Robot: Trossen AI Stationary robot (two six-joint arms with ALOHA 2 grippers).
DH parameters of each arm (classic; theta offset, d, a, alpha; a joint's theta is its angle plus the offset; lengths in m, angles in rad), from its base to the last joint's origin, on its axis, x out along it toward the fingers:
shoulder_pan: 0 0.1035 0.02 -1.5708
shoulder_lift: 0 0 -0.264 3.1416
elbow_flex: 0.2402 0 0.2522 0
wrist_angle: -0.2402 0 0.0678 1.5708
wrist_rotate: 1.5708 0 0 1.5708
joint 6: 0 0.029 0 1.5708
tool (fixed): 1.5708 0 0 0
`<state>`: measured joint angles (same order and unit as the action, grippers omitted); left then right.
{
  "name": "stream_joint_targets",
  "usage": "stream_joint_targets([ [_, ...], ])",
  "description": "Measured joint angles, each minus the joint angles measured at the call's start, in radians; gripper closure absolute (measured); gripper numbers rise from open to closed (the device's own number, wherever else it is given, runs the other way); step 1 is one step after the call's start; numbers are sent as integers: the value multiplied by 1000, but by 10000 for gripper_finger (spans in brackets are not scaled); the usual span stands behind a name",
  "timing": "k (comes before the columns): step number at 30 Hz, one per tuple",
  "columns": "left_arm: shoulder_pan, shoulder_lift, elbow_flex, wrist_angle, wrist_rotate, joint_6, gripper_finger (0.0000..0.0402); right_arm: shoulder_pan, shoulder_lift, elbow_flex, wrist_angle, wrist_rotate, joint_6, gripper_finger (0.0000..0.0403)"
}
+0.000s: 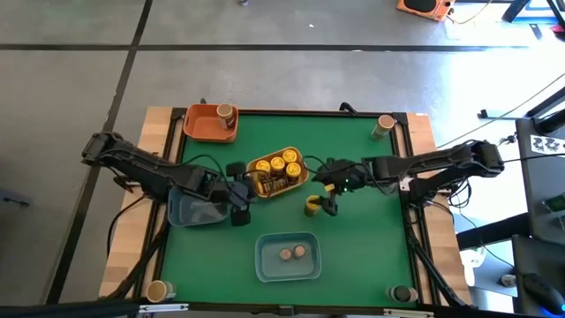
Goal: Sort spices by type
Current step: Adjust the yellow seasoning bottle into the yellow bin
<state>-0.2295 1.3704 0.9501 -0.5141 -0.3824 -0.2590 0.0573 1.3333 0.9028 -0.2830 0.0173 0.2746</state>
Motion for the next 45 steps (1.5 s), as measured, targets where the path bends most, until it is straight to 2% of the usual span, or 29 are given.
stream_joint_targets([
  [4,68,49,0,75,9,18,396,-63,-23,0,-45,70,-87,25],
  [6,112,79,3,75,46,16,396,-106,-23,0,-60,98,-139,32],
  [8,147,107,25,45,90,8,396,-155,-22,0,-90,119,-195,42],
  [13,200,176,118,-83,121,-25,396,-257,-2,-1,-79,125,-320,74],
  [19,222,275,134,-167,176,-31,396,-324,48,0,-62,123,-381,129],
  [24,225,289,137,-181,180,-26,396,-329,92,0,-51,122,-396,170],
  [28,241,290,137,-181,207,5,396,-326,119,0,-25,121,-408,185],
  [35,288,291,135,-196,263,53,396,-326,136,0,0,122,-405,189],
  [45,331,287,134,-350,271,105,396,-325,195,-1,38,95,-402,189],
])
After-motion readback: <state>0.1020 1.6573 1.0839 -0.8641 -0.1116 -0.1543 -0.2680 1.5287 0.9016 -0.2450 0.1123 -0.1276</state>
